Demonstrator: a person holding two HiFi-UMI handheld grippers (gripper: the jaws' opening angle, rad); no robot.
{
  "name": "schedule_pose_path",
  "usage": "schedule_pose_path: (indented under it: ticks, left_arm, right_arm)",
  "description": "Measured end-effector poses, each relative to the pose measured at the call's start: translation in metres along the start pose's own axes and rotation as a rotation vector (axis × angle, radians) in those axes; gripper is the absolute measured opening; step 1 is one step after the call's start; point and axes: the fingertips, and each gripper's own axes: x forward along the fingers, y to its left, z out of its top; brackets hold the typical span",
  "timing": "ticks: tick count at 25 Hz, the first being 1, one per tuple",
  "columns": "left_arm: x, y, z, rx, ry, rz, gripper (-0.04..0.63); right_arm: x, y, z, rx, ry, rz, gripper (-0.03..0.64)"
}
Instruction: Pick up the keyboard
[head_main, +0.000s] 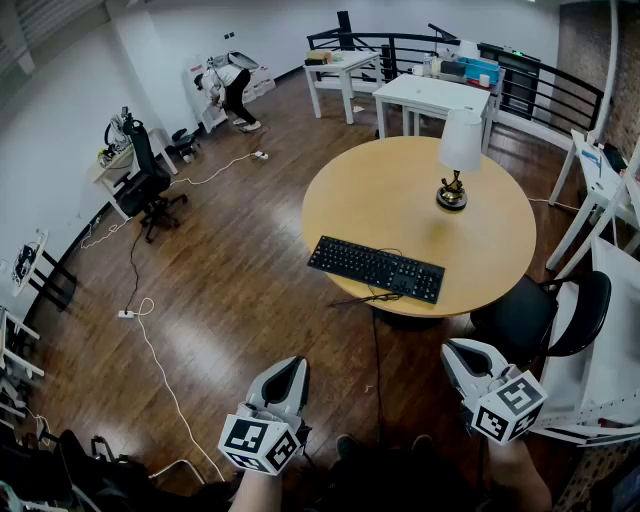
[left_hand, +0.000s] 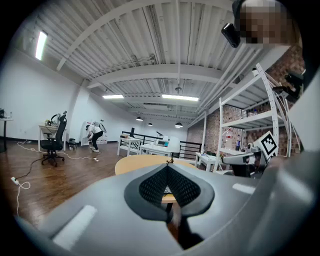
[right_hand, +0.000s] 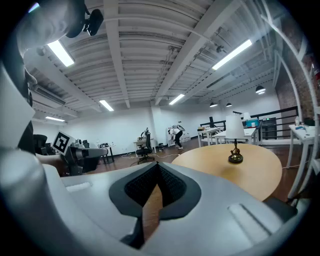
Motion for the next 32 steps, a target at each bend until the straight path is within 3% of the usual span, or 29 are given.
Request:
schedule_pose_path:
  ticks: [7,12,18,25,32]
  left_arm:
    - [-0.001,0.034,0.007,-0.002,-0.052,-0.039,0.046]
    - [0.001,0.06,0.002,0.009,-0.035,-0.075,0.046]
    - [0.029,0.102,-0.01,-0.008,0.005,-0.072,0.043]
    - [0.094,0.12,0.008,-0.002,0.016,-0.058,0.043]
    - [0.17,0.111,0.029,0.068,0.038,-0.062,0.043]
  right_arm:
    - [0.034,0.008,0.003,0.005,-0.01,-0.01,0.002]
    - [0.06,0.019,0.013,-0.017,-0.001,-0.042,0.002]
    - [0.087,0.017,-0.01,0.0,0.027,-0.06,0.002]
    - [0.149,-0.03,0.0,0.008,0.051,-0.022,0.002]
    - [0.186,-0.095,0.027,-0.015,0.025,0.027,0.002]
